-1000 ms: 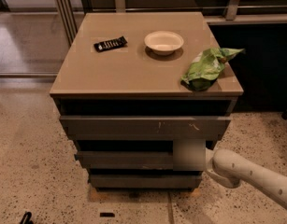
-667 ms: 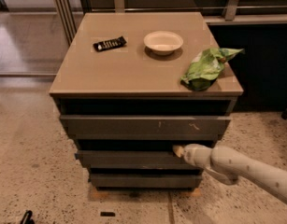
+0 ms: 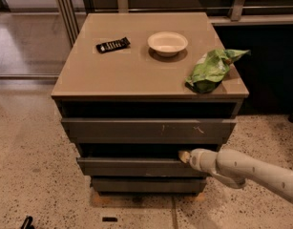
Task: Open middle drawer
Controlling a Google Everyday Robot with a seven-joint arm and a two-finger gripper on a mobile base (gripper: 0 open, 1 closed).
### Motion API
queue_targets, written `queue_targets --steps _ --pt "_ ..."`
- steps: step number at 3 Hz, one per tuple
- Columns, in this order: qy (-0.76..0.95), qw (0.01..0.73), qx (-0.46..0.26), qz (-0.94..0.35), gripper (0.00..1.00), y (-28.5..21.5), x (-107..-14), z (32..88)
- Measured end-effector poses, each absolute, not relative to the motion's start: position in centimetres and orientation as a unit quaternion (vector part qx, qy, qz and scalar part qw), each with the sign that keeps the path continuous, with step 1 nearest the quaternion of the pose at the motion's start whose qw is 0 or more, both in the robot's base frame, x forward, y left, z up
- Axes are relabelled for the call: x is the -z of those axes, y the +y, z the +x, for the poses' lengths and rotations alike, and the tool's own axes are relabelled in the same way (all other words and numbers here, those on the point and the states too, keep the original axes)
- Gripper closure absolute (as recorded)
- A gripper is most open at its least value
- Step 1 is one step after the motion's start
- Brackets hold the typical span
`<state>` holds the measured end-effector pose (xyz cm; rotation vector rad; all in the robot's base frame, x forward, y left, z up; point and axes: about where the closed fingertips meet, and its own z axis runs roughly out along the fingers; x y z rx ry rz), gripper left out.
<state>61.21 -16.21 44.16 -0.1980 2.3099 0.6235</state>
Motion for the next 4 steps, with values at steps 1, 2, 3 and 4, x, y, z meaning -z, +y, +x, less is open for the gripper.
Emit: queue_targets --steps 1,2,3,4 --pt "0.929 0.274 -0.243 -0.06 1.0 -14.4 -43.9 58.1" --pt "0.951 0.208 -0.219 -0.058 1.0 -15.1 -43.5 55.1" --pt "0.959 0.172 -0.218 -0.048 1.0 -17.0 -43.8 52.4" --pt "0.959 0.172 -0.218 -0.048 1.0 -17.0 -43.8 52.4"
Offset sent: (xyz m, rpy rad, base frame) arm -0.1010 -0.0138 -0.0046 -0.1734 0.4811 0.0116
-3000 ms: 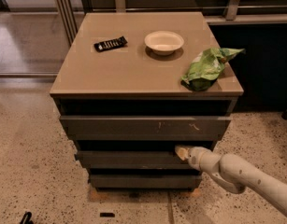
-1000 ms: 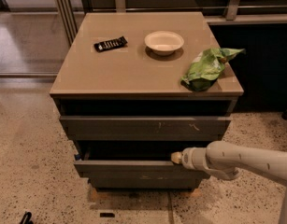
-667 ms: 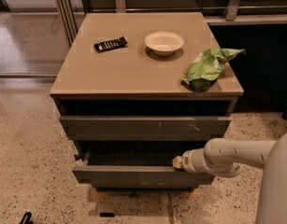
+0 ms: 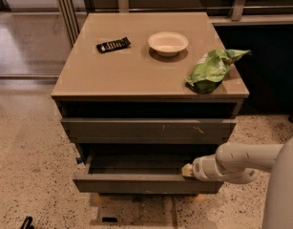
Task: Open middle drawer
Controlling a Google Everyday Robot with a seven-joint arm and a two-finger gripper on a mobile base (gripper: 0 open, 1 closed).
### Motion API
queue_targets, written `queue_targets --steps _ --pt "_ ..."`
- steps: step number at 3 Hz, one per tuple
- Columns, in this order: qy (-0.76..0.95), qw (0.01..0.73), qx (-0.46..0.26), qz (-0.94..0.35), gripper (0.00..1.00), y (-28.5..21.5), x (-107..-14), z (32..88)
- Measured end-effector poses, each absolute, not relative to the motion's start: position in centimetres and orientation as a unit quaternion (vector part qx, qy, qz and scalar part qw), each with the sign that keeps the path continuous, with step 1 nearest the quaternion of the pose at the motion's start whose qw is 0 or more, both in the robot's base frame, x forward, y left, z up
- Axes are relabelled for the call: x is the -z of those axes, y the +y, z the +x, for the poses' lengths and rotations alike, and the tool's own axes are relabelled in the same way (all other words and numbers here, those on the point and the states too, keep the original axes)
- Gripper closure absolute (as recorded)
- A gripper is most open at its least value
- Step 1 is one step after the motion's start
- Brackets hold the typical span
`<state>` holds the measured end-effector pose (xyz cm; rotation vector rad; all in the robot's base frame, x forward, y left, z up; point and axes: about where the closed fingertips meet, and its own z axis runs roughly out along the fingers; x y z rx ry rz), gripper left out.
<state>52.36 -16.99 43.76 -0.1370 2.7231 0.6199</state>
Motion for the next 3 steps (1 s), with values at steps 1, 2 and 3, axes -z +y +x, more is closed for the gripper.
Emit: queue_targets --steps 1,2,3 --pt "0.959 0.163 -0.226 -0.057 1.0 -16.7 -43.4 52.2" --pt "0.957 0.154 -0.238 -0.061 1.0 -16.3 -43.0 51.5" --pt "0.957 0.15 -0.243 -0.058 1.0 -16.3 -42.8 51.1"
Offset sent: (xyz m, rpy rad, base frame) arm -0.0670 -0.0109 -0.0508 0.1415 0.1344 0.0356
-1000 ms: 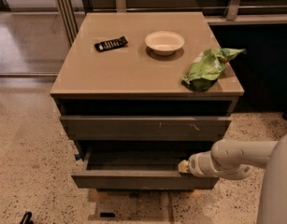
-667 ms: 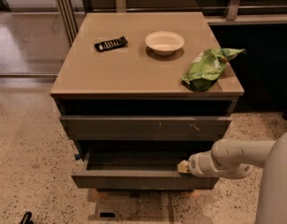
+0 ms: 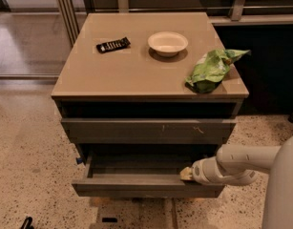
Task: Open middle drawer
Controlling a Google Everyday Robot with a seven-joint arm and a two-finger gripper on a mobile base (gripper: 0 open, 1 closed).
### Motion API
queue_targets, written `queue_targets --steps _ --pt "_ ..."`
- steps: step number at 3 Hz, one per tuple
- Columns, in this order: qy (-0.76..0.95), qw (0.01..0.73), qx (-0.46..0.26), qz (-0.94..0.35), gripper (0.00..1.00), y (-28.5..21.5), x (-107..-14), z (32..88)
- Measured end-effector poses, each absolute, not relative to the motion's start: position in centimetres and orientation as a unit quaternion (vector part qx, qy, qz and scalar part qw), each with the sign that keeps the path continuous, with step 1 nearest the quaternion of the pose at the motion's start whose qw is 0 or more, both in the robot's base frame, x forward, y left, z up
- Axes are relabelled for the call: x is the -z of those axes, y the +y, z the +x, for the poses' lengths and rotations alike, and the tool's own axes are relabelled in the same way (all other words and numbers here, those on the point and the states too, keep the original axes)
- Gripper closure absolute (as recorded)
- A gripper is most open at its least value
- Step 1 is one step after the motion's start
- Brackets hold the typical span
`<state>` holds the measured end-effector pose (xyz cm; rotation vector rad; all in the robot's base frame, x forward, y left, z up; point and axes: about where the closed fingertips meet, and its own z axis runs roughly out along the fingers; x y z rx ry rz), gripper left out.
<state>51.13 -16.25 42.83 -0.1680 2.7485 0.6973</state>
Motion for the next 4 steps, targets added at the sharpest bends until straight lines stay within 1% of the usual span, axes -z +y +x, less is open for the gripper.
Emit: queue_targets --steps 4 --pt "0.956 0.127 -0.26 -0.042 1.0 -16.5 -42.7 48.5"
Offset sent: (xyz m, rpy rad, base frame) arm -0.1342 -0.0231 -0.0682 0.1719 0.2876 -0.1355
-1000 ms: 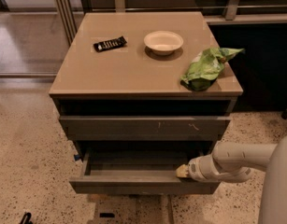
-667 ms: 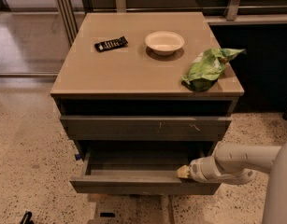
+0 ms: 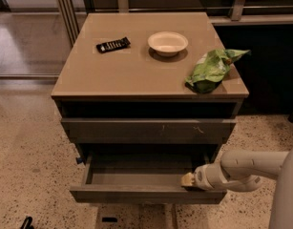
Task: Open middle drawer
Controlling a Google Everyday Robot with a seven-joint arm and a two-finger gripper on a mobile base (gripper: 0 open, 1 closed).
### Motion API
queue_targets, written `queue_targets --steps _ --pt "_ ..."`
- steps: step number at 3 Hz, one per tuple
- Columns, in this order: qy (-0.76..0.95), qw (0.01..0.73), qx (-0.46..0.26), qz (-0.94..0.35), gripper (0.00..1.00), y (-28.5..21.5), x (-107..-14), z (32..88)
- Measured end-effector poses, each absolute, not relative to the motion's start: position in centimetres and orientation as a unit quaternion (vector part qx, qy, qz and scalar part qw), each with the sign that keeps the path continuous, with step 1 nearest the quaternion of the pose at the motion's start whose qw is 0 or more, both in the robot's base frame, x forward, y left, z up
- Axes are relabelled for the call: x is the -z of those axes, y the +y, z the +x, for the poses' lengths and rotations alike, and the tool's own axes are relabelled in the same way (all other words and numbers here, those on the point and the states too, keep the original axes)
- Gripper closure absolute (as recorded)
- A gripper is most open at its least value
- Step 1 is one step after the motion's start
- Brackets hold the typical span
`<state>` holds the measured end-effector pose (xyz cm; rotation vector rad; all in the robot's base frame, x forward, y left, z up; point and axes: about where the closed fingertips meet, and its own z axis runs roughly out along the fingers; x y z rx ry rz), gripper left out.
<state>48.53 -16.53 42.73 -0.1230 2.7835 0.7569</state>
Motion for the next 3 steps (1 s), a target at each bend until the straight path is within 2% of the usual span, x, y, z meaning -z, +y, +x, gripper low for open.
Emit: queue_targets --steps 1,2,3 --pt "0.958 0.103 -0.262 -0.044 1.0 -16.7 -42.4 46.2" --pt "0.958 0.103 -0.262 -0.044 1.0 -16.7 -42.7 46.2" --pt "0.961 0.07 -0.262 -0.052 1.0 -16.9 -42.0 43.7"
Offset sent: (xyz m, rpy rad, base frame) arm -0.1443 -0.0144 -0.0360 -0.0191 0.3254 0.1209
